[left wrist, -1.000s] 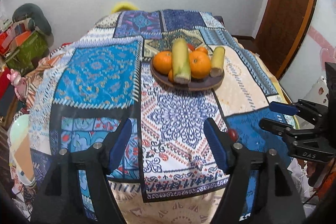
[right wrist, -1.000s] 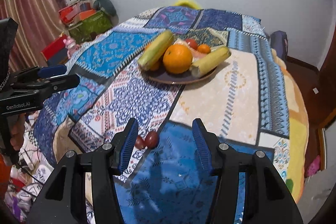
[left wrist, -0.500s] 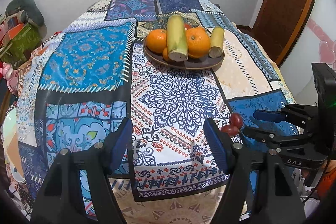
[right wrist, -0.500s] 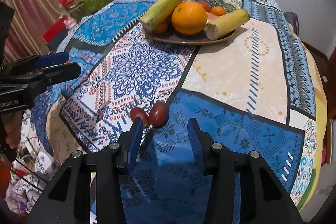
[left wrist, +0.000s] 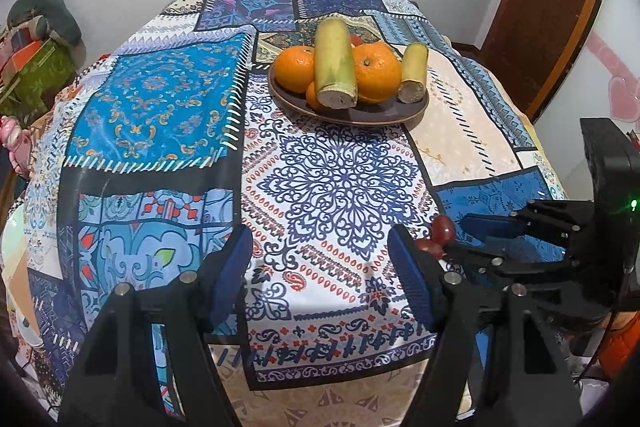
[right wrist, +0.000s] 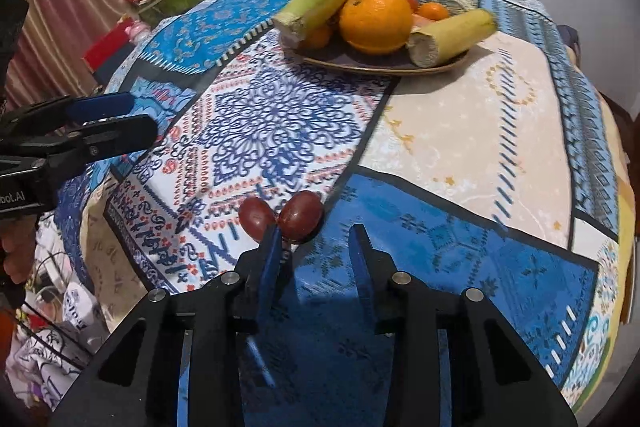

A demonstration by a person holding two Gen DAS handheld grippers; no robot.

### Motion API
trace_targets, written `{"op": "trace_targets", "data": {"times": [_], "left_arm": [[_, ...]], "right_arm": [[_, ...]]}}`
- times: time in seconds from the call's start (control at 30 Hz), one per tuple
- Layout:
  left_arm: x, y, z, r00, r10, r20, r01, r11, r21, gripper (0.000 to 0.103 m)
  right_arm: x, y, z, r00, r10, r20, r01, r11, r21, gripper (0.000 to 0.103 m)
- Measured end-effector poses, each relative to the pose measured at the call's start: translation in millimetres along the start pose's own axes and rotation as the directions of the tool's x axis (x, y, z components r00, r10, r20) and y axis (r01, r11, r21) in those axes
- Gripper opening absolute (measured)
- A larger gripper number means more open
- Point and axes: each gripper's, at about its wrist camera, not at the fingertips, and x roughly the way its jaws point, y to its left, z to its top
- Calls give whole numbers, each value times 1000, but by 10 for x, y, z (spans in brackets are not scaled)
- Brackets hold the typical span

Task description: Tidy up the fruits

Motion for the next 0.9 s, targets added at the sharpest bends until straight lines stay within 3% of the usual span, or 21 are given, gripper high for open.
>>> {"op": "trace_targets", "data": {"times": [0.23,0.33,0.9], "left_arm": [[62,-88,-13,1000,1,-11,0,999,41,70],[76,-82,-36,1000,-8,-25,9,999,36,70],[319,-422,-74,992,-63,-110,70,996,64,70]], "right_arm": [[92,108,77,1000,-12,15,13,999,-50,32],[115,89,102,1000,-11,27,12,999,-40,25],[-311,-317,37,994,-30,106,19,994,104,22]]}}
